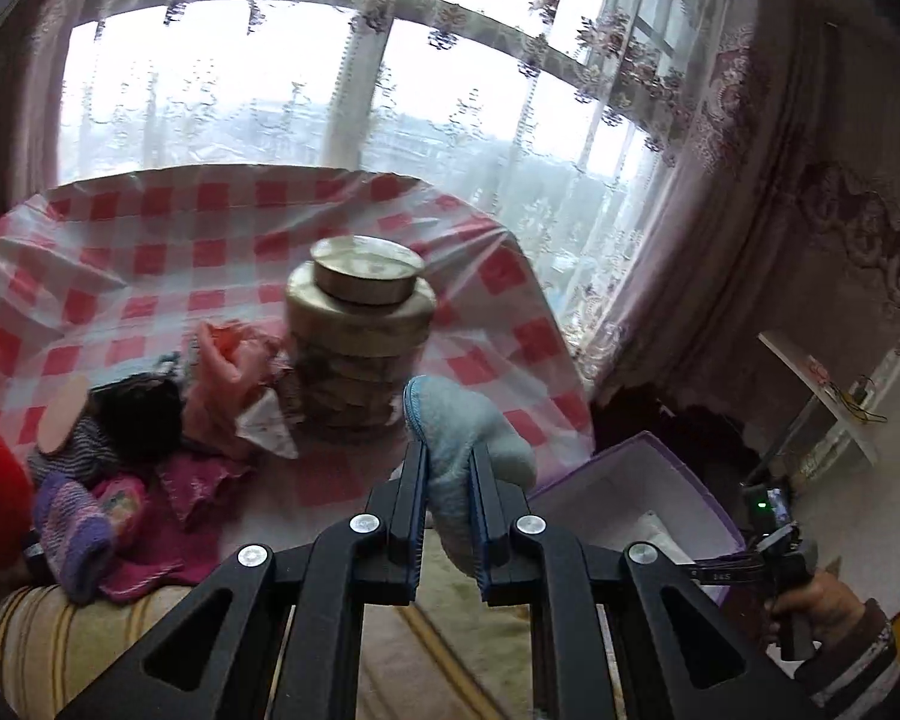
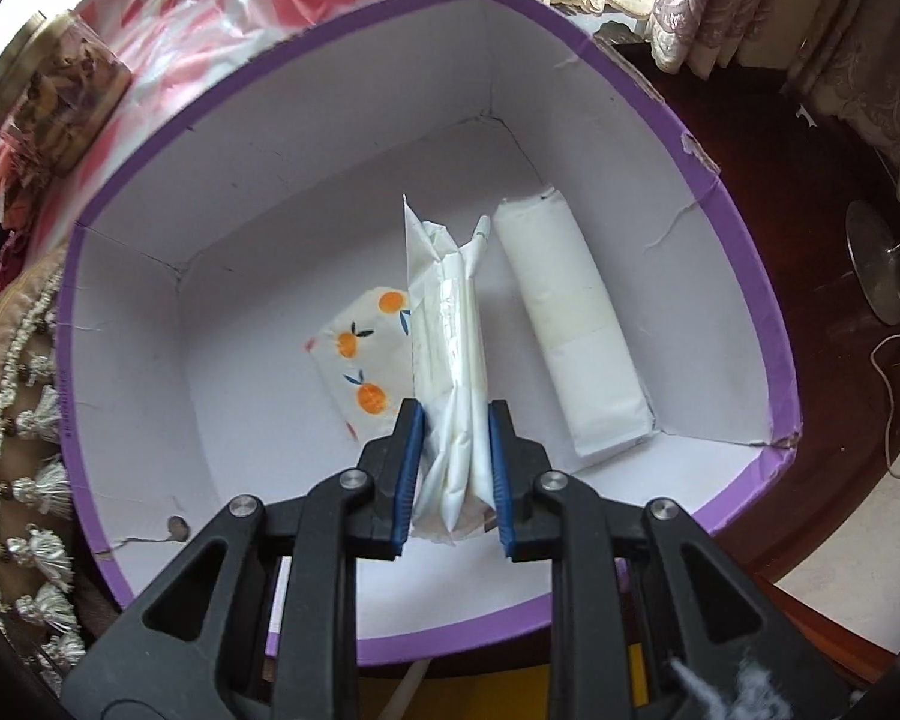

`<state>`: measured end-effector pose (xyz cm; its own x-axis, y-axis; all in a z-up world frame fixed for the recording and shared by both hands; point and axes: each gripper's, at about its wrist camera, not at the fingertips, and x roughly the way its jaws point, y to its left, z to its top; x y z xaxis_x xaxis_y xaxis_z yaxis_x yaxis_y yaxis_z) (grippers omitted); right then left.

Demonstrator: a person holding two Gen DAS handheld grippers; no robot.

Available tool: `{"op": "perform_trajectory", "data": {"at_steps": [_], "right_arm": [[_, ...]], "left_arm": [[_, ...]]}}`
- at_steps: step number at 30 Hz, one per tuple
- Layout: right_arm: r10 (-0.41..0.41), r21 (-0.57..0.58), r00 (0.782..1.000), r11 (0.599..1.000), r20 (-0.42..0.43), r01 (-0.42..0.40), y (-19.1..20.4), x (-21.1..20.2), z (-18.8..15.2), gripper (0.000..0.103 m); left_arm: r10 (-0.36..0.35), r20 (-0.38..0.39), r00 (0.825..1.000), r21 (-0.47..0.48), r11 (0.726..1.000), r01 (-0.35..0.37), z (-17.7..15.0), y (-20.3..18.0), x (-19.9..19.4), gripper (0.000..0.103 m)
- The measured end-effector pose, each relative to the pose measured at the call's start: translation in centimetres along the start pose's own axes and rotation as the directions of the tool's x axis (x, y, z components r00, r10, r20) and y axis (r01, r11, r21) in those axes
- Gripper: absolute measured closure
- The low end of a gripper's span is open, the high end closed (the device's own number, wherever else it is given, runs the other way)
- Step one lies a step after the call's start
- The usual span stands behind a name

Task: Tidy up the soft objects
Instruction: 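Lower both held items into the purple box and open both tools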

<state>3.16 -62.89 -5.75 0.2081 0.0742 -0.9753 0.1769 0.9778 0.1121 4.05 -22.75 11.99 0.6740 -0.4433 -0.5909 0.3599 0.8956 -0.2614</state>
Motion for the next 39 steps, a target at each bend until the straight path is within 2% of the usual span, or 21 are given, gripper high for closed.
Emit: {"op": "perform_trajectory", "data": {"at_steps": [4,7,8,14,15,18,21,24,26,28,30,33,34,35,36,37,38,39], "right_arm": [[-0.027,-0.021,0.999,0.999,-0.027,0.026,-0.2,0.9,0.4,0.077],[-0.063,-0.028,0.998,0.998,-0.030,0.062,-0.5,1.0,0.6,0.077],[-0.069,-0.034,0.997,0.997,-0.029,0.068,-0.6,0.9,0.6,0.077],[-0.060,-0.044,0.998,0.997,-0.002,0.060,-0.4,0.1,-0.3,0.077],[-0.062,-0.057,0.998,0.996,-0.011,0.062,-0.4,0.3,-0.4,0.077],[-0.095,-0.120,0.994,0.989,-0.061,0.088,0.3,1.6,-0.4,0.077],[-0.089,-0.158,0.991,0.985,-0.098,0.073,1.0,2.6,-0.4,0.075],[-0.079,-0.144,0.991,0.988,-0.109,0.063,0.8,2.9,-0.4,0.067],[-0.039,-0.120,0.994,0.992,-0.100,0.027,0.6,2.6,-0.2,0.047],[-0.013,-0.105,0.997,0.994,-0.070,0.006,0.6,1.6,-0.3,0.037],[-0.013,-0.095,0.999,0.995,-0.046,0.009,0.5,0.7,-0.3,0.035],[-0.006,-0.073,1.000,0.997,-0.013,0.005,0.1,-0.6,-0.5,0.035],[-0.004,-0.064,1.000,0.998,-0.006,0.004,-0.1,-0.9,-0.6,0.035],[-0.012,-0.056,1.000,0.998,0.001,0.012,-0.2,-1.3,-0.7,0.033],[-0.020,-0.047,1.000,0.999,0.009,0.020,-0.5,-1.7,-0.8,0.032],[-0.020,-0.038,1.000,0.999,0.018,0.021,-0.8,-2.0,-0.9,0.031],[-0.020,-0.024,1.000,0.999,0.024,0.021,-1.2,-2.2,-1.0,0.031],[-0.025,-0.009,0.999,1.000,0.030,0.025,-1.5,-2.4,-1.0,0.031]], "left_arm": [[-0.123,-0.083,0.989,0.034,0.991,0.126,0.3,-4.0,4.3,0.089],[-0.197,-0.165,0.966,0.050,0.977,0.208,0.1,-7.1,8.0,0.089],[-0.222,-0.206,0.953,0.050,0.970,0.237,-0.1,-8.3,9.6,0.089],[-0.267,-0.358,0.895,0.044,0.952,0.302,-1.3,-12.9,17.0,0.089],[-0.275,-0.386,0.881,0.037,0.949,0.312,-1.6,-13.9,18.5,0.089],[-0.276,-0.434,0.858,0.027,0.948,0.319,-1.8,-16.0,21.8,0.090],[-0.269,-0.457,0.848,-0.002,0.953,0.302,-1.8,-17.5,24.6,0.090],[-0.273,-0.474,0.837,-0.091,0.961,0.262,-2.4,-18.1,27.1,0.090],[-0.271,-0.489,0.829,-0.163,0.962,0.219,-3.4,-18.2,28.8,0.089],[-0.252,-0.493,0.833,-0.209,0.964,0.168,-4.5,-18.1,29.9,0.089],[-0.245,-0.495,0.834,-0.263,0.957,0.125,-5.8,-17.9,31.2,0.089],[-0.221,-0.460,0.860,-0.292,0.952,0.088,-6.9,-17.5,32.0,0.087],[-0.208,-0.480,0.852,-0.279,0.957,0.076,-7.5,-17.6,32.6,0.085],[-0.193,-0.539,0.820,-0.266,0.963,0.052,-8.4,-17.4,33.5,0.076],[-0.184,-0.571,0.800,-0.269,0.963,0.029,-9.0,-17.1,33.9,0.068],[-0.178,-0.604,0.777,-0.275,0.961,0.006,-9.5,-16.8,34.3,0.048],[-0.181,-0.630,0.755,-0.282,0.959,-0.005,-9.8,-16.5,34.6,0.043],[-0.193,-0.634,0.749,-0.289,0.957,0.002,-9.9,-16.3,34.5,0.043]]}}
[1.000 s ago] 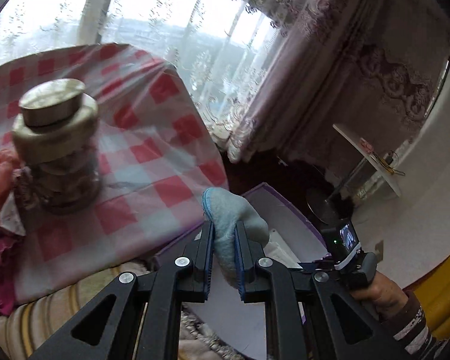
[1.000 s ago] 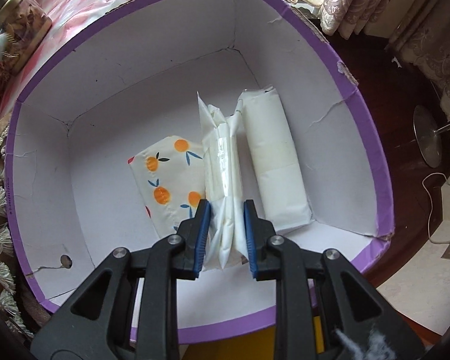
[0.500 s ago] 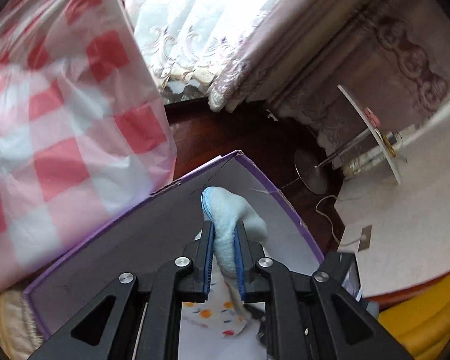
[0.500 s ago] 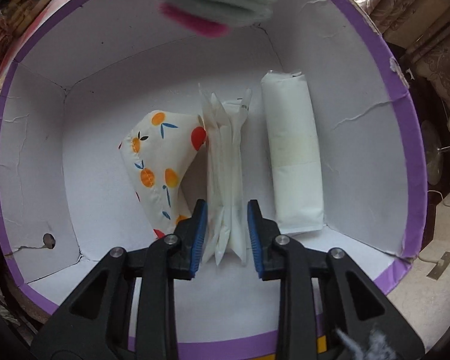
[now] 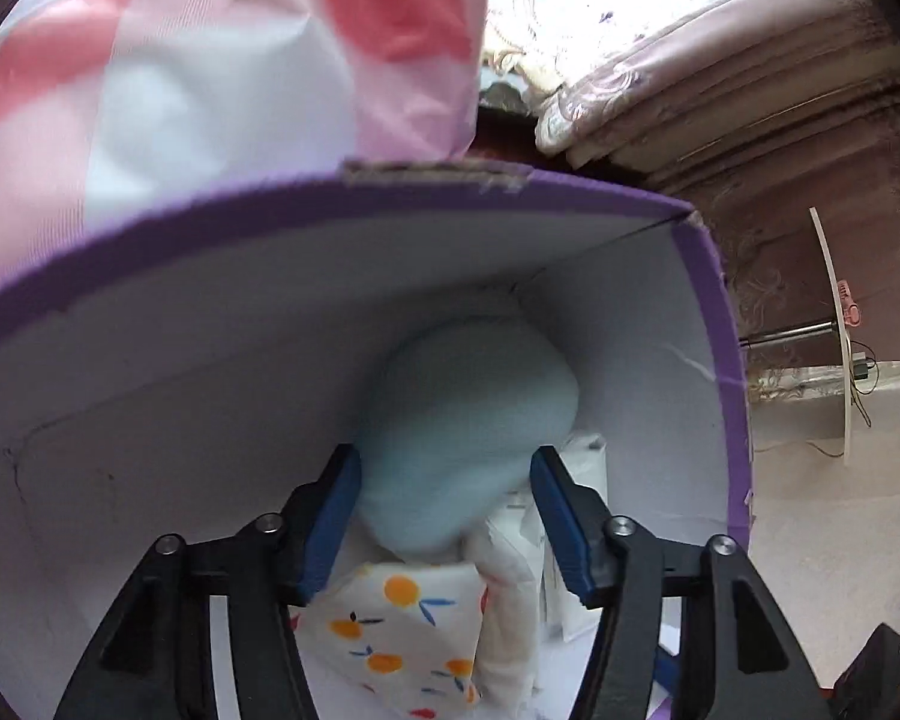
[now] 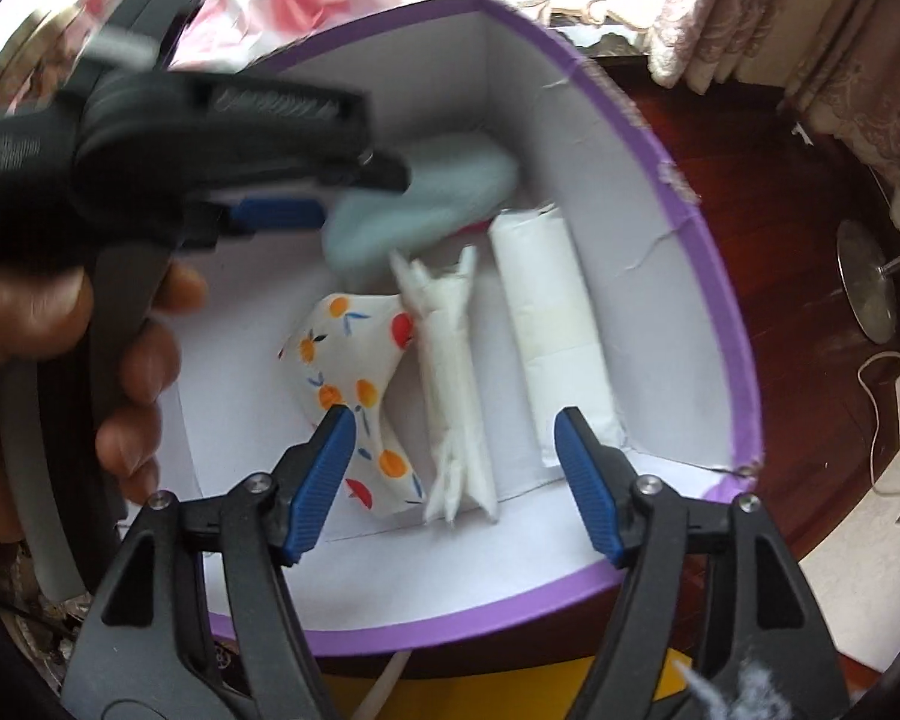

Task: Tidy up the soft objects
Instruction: 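Lower both held items into the purple box and open both tools, then return both tools to the pile and grasp the beige round sponge with the left tool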

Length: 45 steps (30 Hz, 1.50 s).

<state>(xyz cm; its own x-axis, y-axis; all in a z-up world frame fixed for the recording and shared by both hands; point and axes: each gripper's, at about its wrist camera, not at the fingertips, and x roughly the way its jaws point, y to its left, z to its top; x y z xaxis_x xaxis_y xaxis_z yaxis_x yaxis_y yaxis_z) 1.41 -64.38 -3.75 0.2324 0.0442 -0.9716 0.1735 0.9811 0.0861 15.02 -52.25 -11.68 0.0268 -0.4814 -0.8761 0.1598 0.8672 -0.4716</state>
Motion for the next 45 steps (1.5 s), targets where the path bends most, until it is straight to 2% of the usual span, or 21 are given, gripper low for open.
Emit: {"op": "perform_trajectory", "data": {"at_steps": [5,8,12,14,18,22,27,29,32,34,37,40,43,44,45], "right_arm": [[0.002,0.027,1.000,1.000,0.027,-0.003,-1.6,-1.0,-0.3,0.031],[-0.002,0.030,0.999,1.000,0.043,0.001,-1.9,-1.7,-0.6,0.031],[0.028,0.055,0.997,0.998,0.075,-0.032,-0.4,-2.4,-0.5,0.031],[0.087,0.042,0.993,0.995,0.081,-0.091,0.0,-2.1,0.0,0.031],[0.217,-0.027,0.975,0.976,0.037,-0.216,4.3,-1.1,0.7,0.031],[0.234,-0.099,0.972,0.968,0.020,-0.231,9.4,-0.3,1.3,0.031],[0.304,-0.213,0.951,0.935,0.062,-0.285,15.1,-2.9,2.5,0.031],[0.344,-0.252,0.934,0.916,0.093,-0.313,17.0,-5.0,2.9,0.031],[0.425,-0.310,0.896,0.876,0.130,-0.371,19.7,-8.1,3.1,0.031],[0.455,-0.349,0.880,0.853,0.136,-0.387,21.3,-9.3,3.4,0.031],[0.469,-0.418,0.873,0.826,0.137,-0.378,24.4,-10.5,3.5,0.031],[0.487,-0.468,0.866,0.796,0.118,-0.384,27.0,-11.2,3.8,0.031],[0.503,-0.512,0.859,0.764,0.092,-0.392,30.0,-11.0,4.2,0.031],[0.506,-0.528,0.859,0.753,0.083,-0.392,31.3,-10.9,4.4,0.031],[0.512,-0.546,0.856,0.738,0.072,-0.396,32.7,-10.9,4.6,0.031]], "left_arm": [[-0.030,0.071,0.997,0.114,0.993,0.022,-0.4,-0.6,-3.7,0.043],[-0.115,0.096,0.989,0.125,0.987,0.103,-0.7,0.4,-7.3,0.043],[-0.236,0.185,0.954,0.119,0.969,0.216,-0.9,2.9,-13.9,0.043],[-0.250,0.246,0.936,0.137,0.965,0.222,-1.7,4.6,-17.3,0.043],[-0.249,0.362,0.898,0.183,0.964,0.194,-4.2,8.6,-23.1,0.043],[-0.190,0.426,0.884,0.164,0.978,0.131,-6.8,12.4,-26.8,0.043],[-0.099,0.530,0.842,0.120,0.992,0.041,-9.2,17.2,-31.5,0.043],[-0.060,0.555,0.830,0.097,0.995,0.008,-9.8,18.9,-32.4,0.043],[-0.017,0.582,0.813,0.043,0.999,-0.010,-10.7,22.0,-33.7,0.043],[0.024,0.609,0.793,-0.001,1.000,-0.029,-11.5,24.4,-35.2,0.043],[0.118,0.655,0.746,-0.065,0.993,-0.100,-12.5,27.6,-37.7,0.043],[0.233,0.681,0.694,-0.138,0.972,-0.191,-12.6,30.6,-40.1,0.043],[0.303,0.680,0.668,-0.175,0.951,-0.253,-11.6,32.5,-41.6,0.043],[0.325,0.669,0.669,-0.183,0.944,-0.276,-10.9,33.2,-42.0,0.043],[0.336,0.652,0.680,-0.172,0.938,-0.300,-10.0,33.6,-42.1,0.043]]}}
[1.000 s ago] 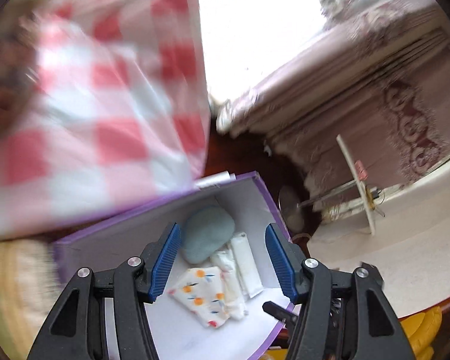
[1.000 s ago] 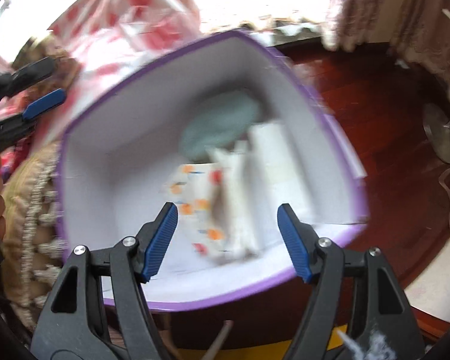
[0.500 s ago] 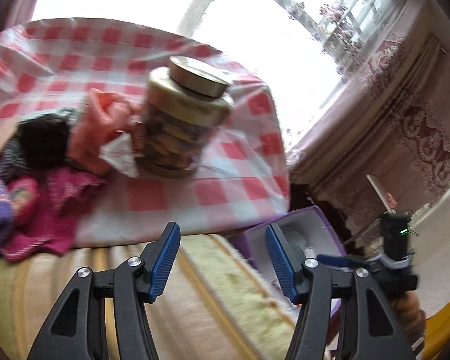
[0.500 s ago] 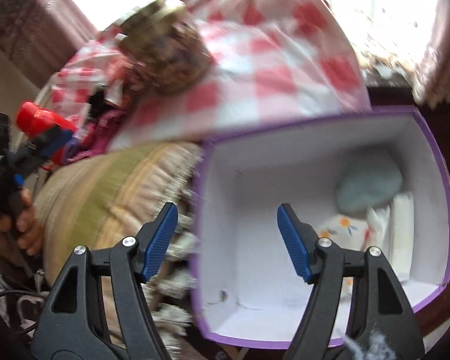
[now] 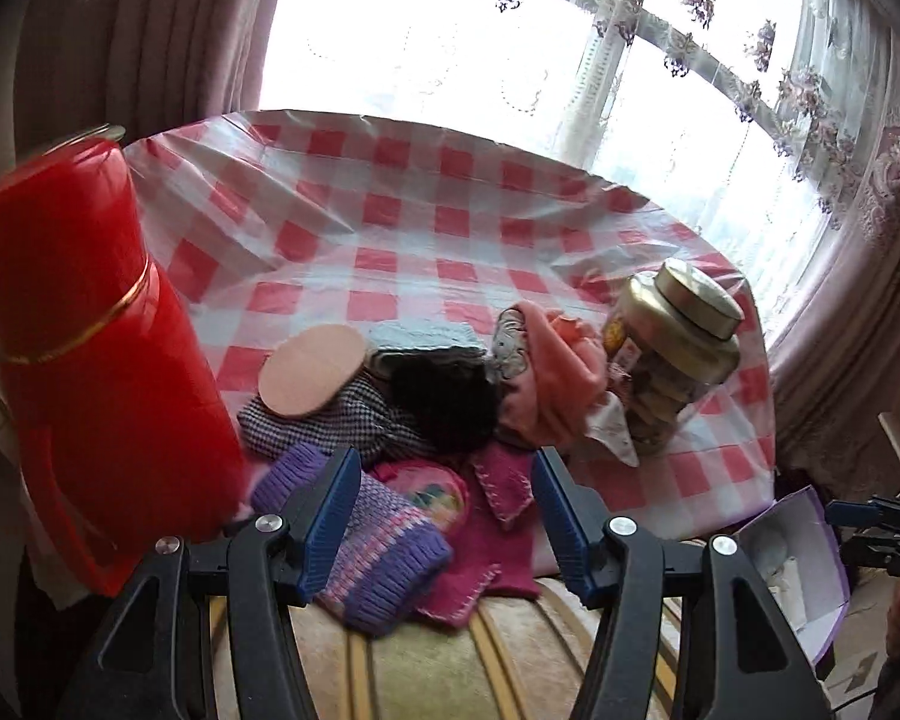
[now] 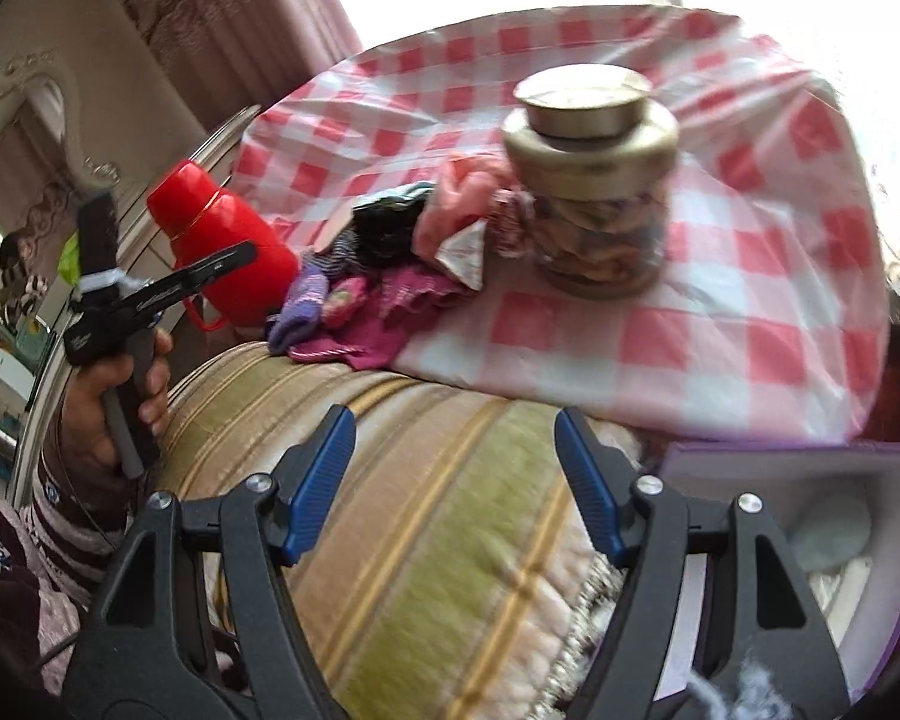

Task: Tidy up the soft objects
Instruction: 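Return both tools to the pile and grasp the beige round sponge with the left tool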

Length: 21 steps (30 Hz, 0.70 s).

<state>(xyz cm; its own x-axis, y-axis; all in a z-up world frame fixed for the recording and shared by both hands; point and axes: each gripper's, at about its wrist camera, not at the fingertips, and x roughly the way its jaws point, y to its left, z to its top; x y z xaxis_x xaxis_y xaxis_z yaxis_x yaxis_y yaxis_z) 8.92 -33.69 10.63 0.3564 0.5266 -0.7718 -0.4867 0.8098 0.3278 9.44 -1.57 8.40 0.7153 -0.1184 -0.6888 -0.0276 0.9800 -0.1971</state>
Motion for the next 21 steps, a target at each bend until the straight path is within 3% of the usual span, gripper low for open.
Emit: {"op": "perform_trajectory", "data": {"at_steps": [3,7,10,12,15,18,21], "right_arm": [[0.027,-0.046,1.000,0.999,-0.016,-0.028,2.0,2.2,1.7,0.031],[0.044,-0.081,0.998,0.996,-0.033,-0.047,3.9,4.6,3.8,0.031],[0.050,-0.064,0.998,0.997,-0.035,-0.052,4.2,6.2,5.5,0.031],[0.050,-0.049,0.998,0.997,-0.032,-0.051,4.3,7.3,6.7,0.031],[0.051,-0.043,0.998,0.998,-0.041,-0.053,4.5,8.7,8.3,0.031],[0.062,-0.044,0.997,0.997,-0.048,-0.064,4.7,9.8,9.5,0.031],[0.080,-0.045,0.996,0.996,-0.048,-0.082,4.8,10.8,10.5,0.030]], "left_arm": [[0.091,-0.065,0.994,0.085,0.993,-0.085,2.3,0.4,2.5,0.043],[0.178,-0.204,0.963,0.180,0.973,-0.142,4.7,1.3,7.7,0.040],[0.232,-0.265,0.936,0.172,0.966,-0.191,5.8,2.2,10.6,0.036],[0.221,-0.302,0.927,0.164,0.970,-0.178,6.5,2.2,12.3,0.022],[0.326,-0.273,0.905,0.223,0.937,-0.271,7.8,2.0,13.7,0.015],[0.346,-0.336,0.876,0.220,0.933,-0.285,9.1,2.9,16.0,0.015],[0.328,-0.423,0.845,0.148,0.945,-0.293,9.7,4.8,18.0,0.014]]}}
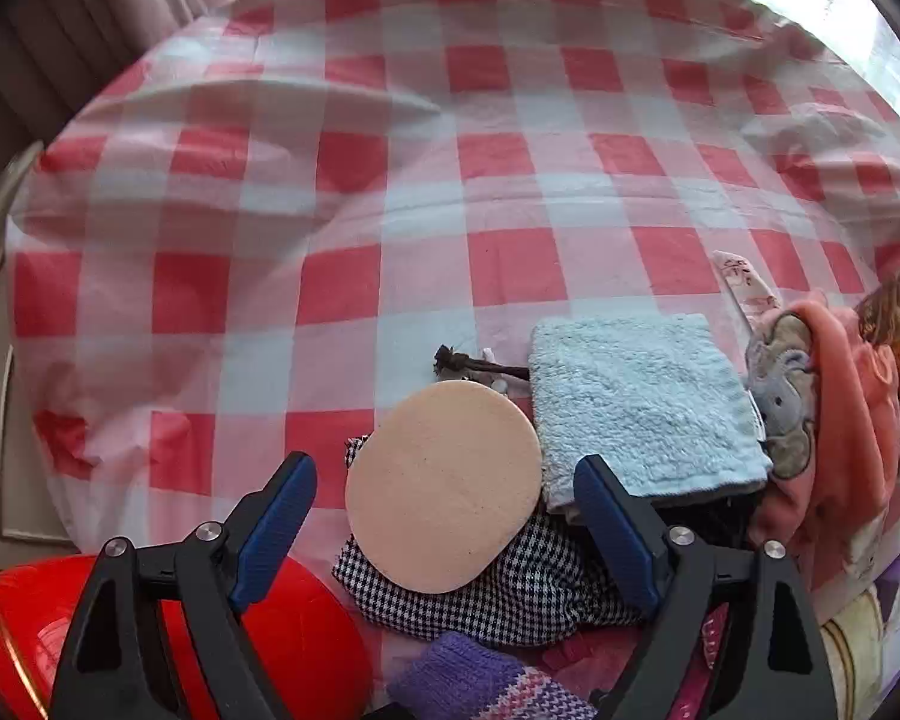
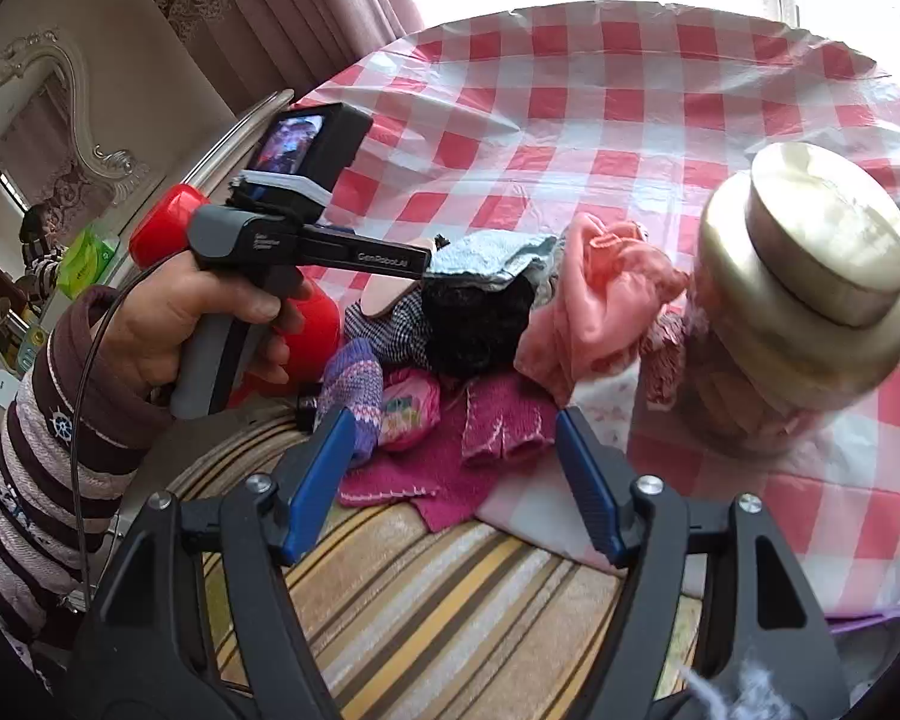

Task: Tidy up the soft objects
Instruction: 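Return both tools to the pile and grasp the beige round sponge with the left tool, then grasp the pink patterned pouch with the right tool while the left tool holds the sponge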

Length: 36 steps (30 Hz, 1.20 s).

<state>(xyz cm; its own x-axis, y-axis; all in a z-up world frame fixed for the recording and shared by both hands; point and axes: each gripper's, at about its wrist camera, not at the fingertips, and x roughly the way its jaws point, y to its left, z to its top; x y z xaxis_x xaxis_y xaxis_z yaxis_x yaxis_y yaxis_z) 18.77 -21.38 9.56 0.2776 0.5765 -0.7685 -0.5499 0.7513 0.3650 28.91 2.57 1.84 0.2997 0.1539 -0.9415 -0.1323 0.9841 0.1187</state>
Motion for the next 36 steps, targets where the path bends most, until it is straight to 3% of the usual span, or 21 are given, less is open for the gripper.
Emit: {"op": "perform_trajectory", "data": {"at_steps": [5,9,15,19,24,28,31,34,36], "right_arm": [[0.021,0.010,1.000,1.000,-0.014,-0.020,-0.3,1.6,0.7,0.030],[0.020,-0.002,0.999,1.000,-0.036,-0.020,-0.4,2.7,0.7,0.030],[0.012,0.022,0.998,1.000,-0.061,-0.011,-1.5,4.0,0.7,0.030],[0.014,0.034,0.998,0.999,-0.060,-0.012,-1.9,4.2,0.8,0.030],[0.006,0.076,0.998,0.997,-0.056,-0.002,-2.8,4.1,0.6,0.030],[-0.007,0.107,0.998,0.994,-0.058,0.013,-3.4,3.9,0.1,0.030],[0.010,0.104,0.997,0.995,-0.070,-0.003,-3.0,4.1,-0.1,0.030],[0.083,0.118,0.992,0.991,-0.100,-0.071,-1.9,5.4,-0.2,0.030],[0.114,0.131,0.985,0.987,-0.131,-0.097,-1.1,7.1,-0.2,0.038]], "left_arm": [[-0.091,-0.132,0.987,-0.155,0.985,0.070,0.7,1.8,3.8,0.012],[-0.136,-0.143,0.980,-0.261,0.961,0.095,0.4,3.2,5.7,0.008],[-0.173,-0.106,0.979,-0.287,0.948,0.137,0.1,3.7,5.2,0.009],[-0.177,-0.038,0.984,-0.280,0.947,0.159,0.1,4.1,3.2,0.009],[-0.132,0.108,0.985,-0.188,0.970,0.151,0.1,3.1,-1.1,0.009],[-0.192,0.219,0.957,-0.121,0.968,0.222,-0.8,2.4,-4.9,0.009],[-0.247,0.299,0.922,-0.067,0.958,0.279,-3.3,2.2,-7.8,0.010],[-0.237,0.364,0.901,-0.022,0.965,0.262,-6.5,1.5,-10.4,0.010],[-0.250,0.379,0.891,0.017,0.964,0.264,-8.6,0.8,-11.6,0.010]]}}
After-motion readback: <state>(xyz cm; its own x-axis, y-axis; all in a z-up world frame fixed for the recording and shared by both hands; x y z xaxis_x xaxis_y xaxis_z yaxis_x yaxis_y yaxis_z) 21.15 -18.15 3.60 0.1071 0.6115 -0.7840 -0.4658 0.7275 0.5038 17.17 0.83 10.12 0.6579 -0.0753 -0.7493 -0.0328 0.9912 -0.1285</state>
